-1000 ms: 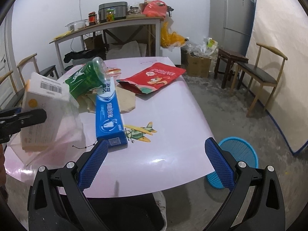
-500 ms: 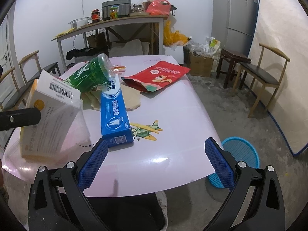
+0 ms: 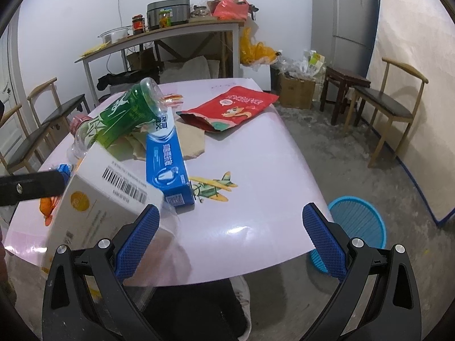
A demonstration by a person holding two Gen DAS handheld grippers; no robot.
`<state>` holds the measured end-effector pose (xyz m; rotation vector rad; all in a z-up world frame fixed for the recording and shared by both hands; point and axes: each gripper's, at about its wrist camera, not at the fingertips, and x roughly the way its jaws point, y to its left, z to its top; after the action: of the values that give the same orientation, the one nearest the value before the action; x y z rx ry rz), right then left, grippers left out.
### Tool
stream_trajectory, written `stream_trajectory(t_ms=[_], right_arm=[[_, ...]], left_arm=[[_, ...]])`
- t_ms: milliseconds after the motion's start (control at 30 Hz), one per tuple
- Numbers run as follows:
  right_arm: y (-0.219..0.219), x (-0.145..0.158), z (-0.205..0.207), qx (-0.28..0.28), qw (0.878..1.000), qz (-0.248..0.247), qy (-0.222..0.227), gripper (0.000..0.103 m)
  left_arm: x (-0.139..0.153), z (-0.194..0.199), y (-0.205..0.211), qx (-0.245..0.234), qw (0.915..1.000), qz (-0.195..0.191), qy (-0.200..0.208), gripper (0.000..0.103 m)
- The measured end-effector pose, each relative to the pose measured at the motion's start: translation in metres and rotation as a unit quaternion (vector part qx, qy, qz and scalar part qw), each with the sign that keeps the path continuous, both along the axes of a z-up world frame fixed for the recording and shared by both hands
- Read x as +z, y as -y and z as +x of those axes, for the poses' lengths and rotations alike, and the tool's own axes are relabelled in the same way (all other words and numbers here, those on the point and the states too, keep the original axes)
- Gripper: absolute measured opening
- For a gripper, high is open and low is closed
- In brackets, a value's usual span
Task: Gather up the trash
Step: 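Lift the yellow box with the left tool while the right tool grasps the clear plastic tray, then carry the box and tray with both tools over the blue wastebasket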
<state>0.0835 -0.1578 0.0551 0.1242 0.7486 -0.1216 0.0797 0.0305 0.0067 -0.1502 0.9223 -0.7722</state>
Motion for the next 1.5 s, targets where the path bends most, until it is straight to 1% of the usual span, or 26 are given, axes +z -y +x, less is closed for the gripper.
stream_trajectory(t_ms=[33,100,167,200,267,300,333,433,467,500,567,600,667,767,833,900,1000,1067,1133,1233,1333,1400,1500], right_arm=[[0.002,-0.002,0.0,0.002,1.0,0.011,-0.005,0.096],[0.008,-0.006,-0.001,0.007,0.999,0.038,-0.016,0.093],[0.015,-0.013,-0.002,0.012,0.997,0.068,-0.035,0.082],[0.017,-0.016,-0.002,0.015,0.995,0.082,-0.046,0.079],[0.022,-0.023,-0.004,0.027,0.991,0.119,-0.061,0.066],[0.022,-0.026,-0.004,0.031,0.989,0.13,-0.068,0.063],[0.022,-0.029,-0.004,0.036,0.987,0.139,-0.076,0.058],[0.019,-0.034,-0.005,0.049,0.982,0.157,-0.088,0.049],[0.018,-0.035,-0.005,0.053,0.981,0.161,-0.092,0.045],[0.017,-0.036,-0.005,0.056,0.98,0.163,-0.095,0.043],[0.014,-0.038,-0.004,0.062,0.98,0.161,-0.102,0.034],[0.012,-0.039,-0.003,0.065,0.979,0.161,-0.105,0.032],[0.01,-0.041,-0.003,0.071,0.978,0.163,-0.111,0.024],[0.01,-0.041,-0.004,0.076,0.977,0.166,-0.114,0.015],[0.011,-0.04,-0.004,0.078,0.976,0.167,-0.113,0.015],[0.013,-0.04,-0.005,0.079,0.976,0.168,-0.112,0.015],[0.016,-0.041,-0.005,0.077,0.975,0.177,-0.114,0.015],[0.019,-0.042,-0.004,0.077,0.973,0.185,-0.114,0.015],[0.02,-0.043,-0.004,0.078,0.972,0.191,-0.115,0.015],[0.021,-0.043,-0.003,0.083,0.969,0.201,-0.115,0.015],[0.019,-0.042,-0.002,0.085,0.97,0.197,-0.115,0.015],[0.019,-0.042,-0.002,0.084,0.97,0.199,-0.116,0.015],[0.02,-0.042,-0.002,0.082,0.969,0.204,-0.117,0.015]], left_arm=[[0.0,-0.002,0.002,0.0,0.9999,0.008,0.008,0.05],[-0.002,-0.005,0.003,0.0,0.9999,0.012,0.012,0.051],[-0.004,-0.006,0.002,0.003,0.9999,0.008,0.009,0.051],[-0.006,-0.006,0.002,0.004,0.9999,0.008,0.006,0.051],[-0.007,-0.007,0.001,0.005,0.9999,0.009,0.002,0.051],[-0.008,-0.009,0.002,0.002,1.0,0.007,0.002,0.051],[-0.008,-0.012,0.002,-0.002,1.0,0.003,0.004,0.051],[-0.003,-0.023,0.002,-0.025,0.9994,-0.018,0.013,0.052],[-0.002,-0.027,0.003,-0.032,0.9991,-0.023,0.014,0.054],[-0.001,-0.031,0.004,-0.042,0.9986,-0.028,0.016,0.054],[0.001,-0.04,0.01,-0.06,0.9975,-0.03,0.022,0.055],[0.002,-0.043,0.014,-0.07,0.9969,-0.025,0.027,0.055],[-0.001,-0.046,0.024,-0.079,0.9961,-0.006,0.038,0.056],[-0.008,-0.047,0.04,-0.095,0.9941,0.022,0.048,0.056],[-0.015,-0.043,0.047,-0.098,0.9939,0.032,0.039,0.056],[-0.02,-0.039,0.047,-0.1,0.9942,0.029,0.027,0.056],[-0.026,-0.036,0.046,-0.114,0.9934,0.011,-0.006,0.055],[-0.028,-0.039,0.045,-0.14,0.9899,-0.011,-0.023,0.055],[-0.028,-0.044,0.047,-0.154,0.9877,-0.013,-0.022,0.055],[-0.031,-0.048,0.054,-0.155,0.9877,0.016,-0.01,0.057],[-0.03,-0.051,0.059,-0.15,0.9882,0.032,-0.001,0.056],[-0.029,-0.053,0.064,-0.148,0.9873,0.056,0.009,0.056],[-0.029,-0.057,0.068,-0.155,0.9853,0.07,0.011,0.056]])
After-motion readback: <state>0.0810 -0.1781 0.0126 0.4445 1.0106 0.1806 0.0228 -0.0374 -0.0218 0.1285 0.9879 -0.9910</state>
